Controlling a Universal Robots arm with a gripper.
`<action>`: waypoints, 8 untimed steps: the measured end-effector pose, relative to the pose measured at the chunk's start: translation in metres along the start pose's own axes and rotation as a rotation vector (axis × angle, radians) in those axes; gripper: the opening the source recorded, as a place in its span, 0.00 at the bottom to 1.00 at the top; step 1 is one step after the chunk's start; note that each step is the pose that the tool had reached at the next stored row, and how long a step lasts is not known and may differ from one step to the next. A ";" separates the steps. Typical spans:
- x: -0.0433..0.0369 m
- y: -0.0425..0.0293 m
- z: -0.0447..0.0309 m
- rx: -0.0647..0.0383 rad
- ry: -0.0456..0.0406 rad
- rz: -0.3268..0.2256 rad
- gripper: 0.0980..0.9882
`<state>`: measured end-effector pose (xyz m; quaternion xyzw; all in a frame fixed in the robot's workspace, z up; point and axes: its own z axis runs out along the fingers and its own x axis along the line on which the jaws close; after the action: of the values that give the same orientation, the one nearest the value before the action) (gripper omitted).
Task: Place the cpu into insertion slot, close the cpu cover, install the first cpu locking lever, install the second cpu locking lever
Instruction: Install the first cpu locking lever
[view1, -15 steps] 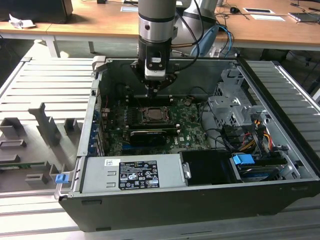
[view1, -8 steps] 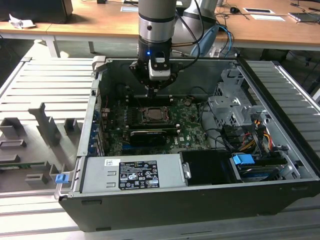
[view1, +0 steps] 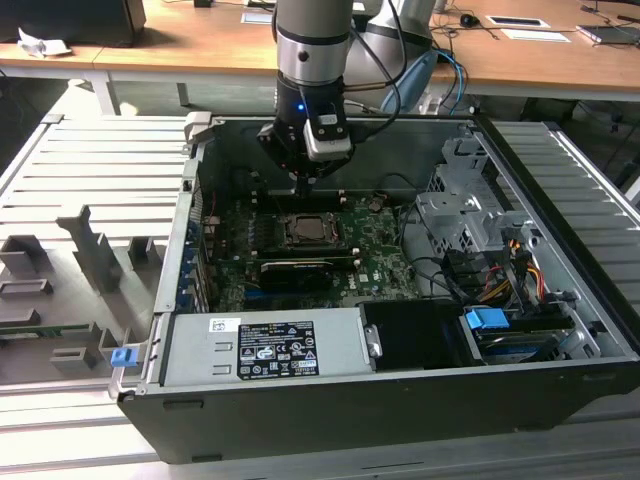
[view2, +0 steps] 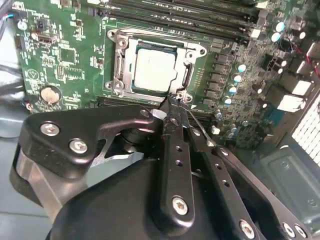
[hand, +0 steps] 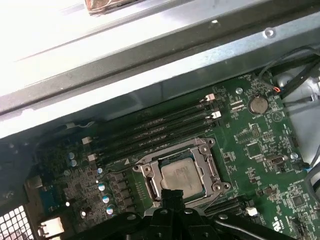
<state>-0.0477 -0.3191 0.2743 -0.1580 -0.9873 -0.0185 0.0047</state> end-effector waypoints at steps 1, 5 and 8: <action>0.0000 0.0000 0.0000 0.000 0.0004 -0.009 0.01; 0.0001 0.0000 0.0000 0.001 0.0016 -0.044 0.01; 0.0002 -0.0001 0.0000 0.001 0.0025 -0.069 0.01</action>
<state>-0.0479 -0.3191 0.2743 -0.1237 -0.9921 -0.0183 0.0054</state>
